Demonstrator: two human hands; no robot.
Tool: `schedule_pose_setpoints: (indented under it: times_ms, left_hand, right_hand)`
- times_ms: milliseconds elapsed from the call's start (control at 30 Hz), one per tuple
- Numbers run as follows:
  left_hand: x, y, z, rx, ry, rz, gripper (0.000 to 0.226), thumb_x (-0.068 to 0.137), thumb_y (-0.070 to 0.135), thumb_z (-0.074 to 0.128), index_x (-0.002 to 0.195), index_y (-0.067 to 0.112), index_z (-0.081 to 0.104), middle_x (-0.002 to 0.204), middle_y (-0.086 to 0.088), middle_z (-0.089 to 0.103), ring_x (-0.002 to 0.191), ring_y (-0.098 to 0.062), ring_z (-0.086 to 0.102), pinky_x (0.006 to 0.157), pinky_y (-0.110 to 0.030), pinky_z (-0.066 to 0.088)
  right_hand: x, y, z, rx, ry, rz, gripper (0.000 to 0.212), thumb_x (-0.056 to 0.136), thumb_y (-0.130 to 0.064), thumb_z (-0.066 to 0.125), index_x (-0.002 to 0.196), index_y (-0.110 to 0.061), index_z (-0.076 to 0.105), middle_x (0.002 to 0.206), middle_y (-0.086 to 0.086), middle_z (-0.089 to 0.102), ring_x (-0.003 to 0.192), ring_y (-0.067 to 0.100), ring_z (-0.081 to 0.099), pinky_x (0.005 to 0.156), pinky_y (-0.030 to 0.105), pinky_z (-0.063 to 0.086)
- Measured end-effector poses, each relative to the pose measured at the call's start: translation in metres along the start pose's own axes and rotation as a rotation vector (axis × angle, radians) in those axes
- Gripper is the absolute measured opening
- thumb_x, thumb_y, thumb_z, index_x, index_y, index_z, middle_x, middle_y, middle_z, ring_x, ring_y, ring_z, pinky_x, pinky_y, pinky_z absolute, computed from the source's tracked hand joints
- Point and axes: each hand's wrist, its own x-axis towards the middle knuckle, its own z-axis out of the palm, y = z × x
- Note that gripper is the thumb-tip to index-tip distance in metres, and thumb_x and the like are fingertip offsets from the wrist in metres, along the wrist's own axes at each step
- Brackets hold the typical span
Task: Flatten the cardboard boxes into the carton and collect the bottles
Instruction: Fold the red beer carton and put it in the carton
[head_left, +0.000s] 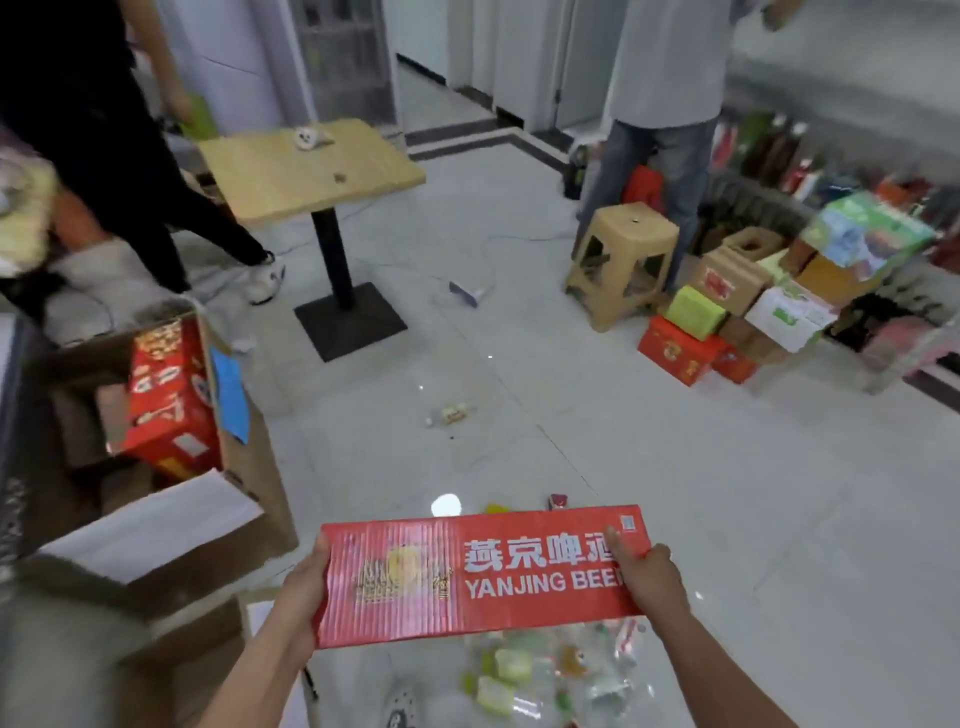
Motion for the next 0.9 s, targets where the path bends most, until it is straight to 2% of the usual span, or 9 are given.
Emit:
schedule_pose_setpoints:
  times_ms: [100,200,300,500,600,667,733,833,900]
  left_hand:
    - [0.029,0.034,-0.045,-0.13,0.065,0.039,0.042,0.097,0.048,0.036,0.098,0.013,0.058,0.09,-0.019,0.066,0.08,-0.033,0.063,0.07,-0.043,0.053]
    - [0.057,0.068,-0.086,-0.223,0.116,0.05,0.047,0.097,0.051,0.034,0.112,0.013,0.057,0.092,-0.016,0.068,0.082,-0.034,0.065,0.06,-0.041,0.058]
    - [0.076,0.106,-0.116,-0.294,0.189,0.079,0.045,0.099,0.047,0.033,0.114,0.011,0.056,0.081,-0.011,0.068,0.075,-0.03,0.063,0.048,-0.035,0.057]
    - [0.115,0.179,-0.15,-0.439,0.262,0.111,0.05,0.098,0.049,0.035,0.118,0.009,0.057,0.075,-0.012,0.07,0.075,-0.03,0.062,0.065,-0.039,0.052]
    - [0.143,0.208,-0.164,-0.502,0.286,0.132,0.055,0.098,0.05,0.034,0.129,0.008,0.054,0.094,-0.015,0.07,0.083,-0.031,0.065,0.063,-0.037,0.056]
    - [0.169,0.226,-0.174,-0.542,0.304,0.158,0.054,0.099,0.049,0.033,0.129,0.009,0.053,0.1,-0.016,0.068,0.085,-0.031,0.066,0.06,-0.037,0.058]
    - [0.2,0.247,-0.184,-0.578,0.335,0.176,0.053,0.098,0.05,0.033,0.128,0.012,0.054,0.099,-0.015,0.069,0.084,-0.031,0.066,0.059,-0.036,0.058]
    - [0.251,0.286,-0.2,-0.681,0.434,0.187,0.051,0.098,0.051,0.032,0.124,0.014,0.056,0.092,-0.014,0.069,0.079,-0.031,0.066,0.056,-0.035,0.056]
    - [0.278,0.314,-0.209,-0.766,0.538,0.173,0.051,0.098,0.052,0.032,0.121,0.014,0.056,0.089,-0.013,0.067,0.076,-0.03,0.065,0.058,-0.035,0.054]
  right_hand:
    - [0.025,-0.083,0.059,-0.106,-0.039,-0.11,0.077,0.084,-0.062,0.053,0.123,0.004,0.043,0.12,0.022,0.06,0.108,0.036,0.06,0.088,0.037,0.046]
    - [0.043,-0.157,0.11,-0.208,-0.078,-0.18,0.085,0.079,-0.071,0.05,0.123,0.002,0.043,0.122,0.022,0.058,0.11,0.038,0.058,0.096,0.045,0.047]
    - [0.051,-0.224,0.149,-0.261,-0.101,-0.255,0.084,0.079,-0.07,0.05,0.122,0.002,0.044,0.124,0.022,0.057,0.113,0.038,0.057,0.096,0.045,0.045]
    - [0.069,-0.358,0.202,-0.316,-0.122,-0.401,0.081,0.079,-0.07,0.05,0.12,0.001,0.046,0.121,0.02,0.059,0.11,0.038,0.058,0.094,0.045,0.047]
    - [0.083,-0.415,0.235,-0.357,-0.149,-0.457,0.078,0.082,-0.068,0.048,0.121,-0.001,0.044,0.12,0.018,0.06,0.107,0.037,0.06,0.093,0.046,0.048]
    - [0.097,-0.451,0.264,-0.388,-0.177,-0.491,0.076,0.084,-0.067,0.047,0.125,-0.003,0.042,0.122,0.018,0.06,0.107,0.036,0.061,0.093,0.046,0.048]
    - [0.113,-0.494,0.298,-0.415,-0.213,-0.547,0.074,0.086,-0.065,0.045,0.127,-0.004,0.041,0.123,0.016,0.059,0.108,0.035,0.061,0.094,0.045,0.046]
    - [0.14,-0.578,0.366,-0.43,-0.302,-0.662,0.069,0.087,-0.065,0.044,0.124,-0.007,0.044,0.114,0.011,0.061,0.106,0.032,0.062,0.093,0.042,0.046]
    - [0.152,-0.642,0.409,-0.485,-0.346,-0.731,0.075,0.082,-0.071,0.044,0.123,-0.009,0.044,0.116,0.011,0.061,0.102,0.031,0.063,0.093,0.043,0.047]
